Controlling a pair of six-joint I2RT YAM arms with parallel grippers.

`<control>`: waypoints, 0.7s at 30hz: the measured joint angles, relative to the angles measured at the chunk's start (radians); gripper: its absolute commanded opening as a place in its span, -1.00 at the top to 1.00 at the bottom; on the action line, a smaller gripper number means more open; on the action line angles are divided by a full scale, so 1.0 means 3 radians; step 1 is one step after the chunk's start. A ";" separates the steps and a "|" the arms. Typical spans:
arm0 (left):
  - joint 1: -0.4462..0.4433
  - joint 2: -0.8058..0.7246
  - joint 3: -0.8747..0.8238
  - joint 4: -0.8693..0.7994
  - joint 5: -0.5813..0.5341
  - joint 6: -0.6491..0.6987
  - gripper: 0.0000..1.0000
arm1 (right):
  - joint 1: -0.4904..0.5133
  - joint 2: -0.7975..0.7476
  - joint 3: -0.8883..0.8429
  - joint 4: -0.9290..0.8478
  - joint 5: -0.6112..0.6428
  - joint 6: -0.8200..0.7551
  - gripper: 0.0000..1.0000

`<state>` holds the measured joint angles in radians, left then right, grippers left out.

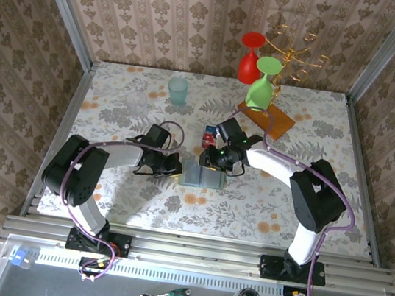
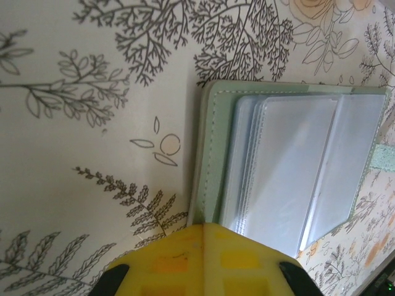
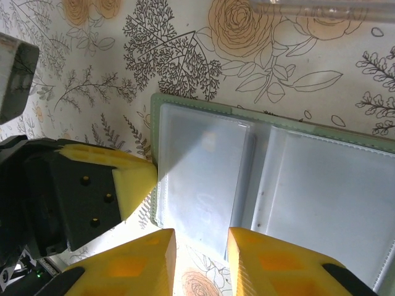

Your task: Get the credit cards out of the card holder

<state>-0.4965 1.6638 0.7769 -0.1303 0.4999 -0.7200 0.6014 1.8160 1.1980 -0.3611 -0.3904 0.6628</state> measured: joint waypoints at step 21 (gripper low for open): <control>0.0003 0.0050 0.0015 0.0052 0.0029 0.0009 0.94 | 0.0098 0.0331 0.0058 0.0182 -0.0209 0.0375 0.38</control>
<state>-0.4957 1.6787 0.7815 -0.1146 0.5087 -0.7174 0.6308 1.9152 1.2156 -0.3065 -0.4530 0.7753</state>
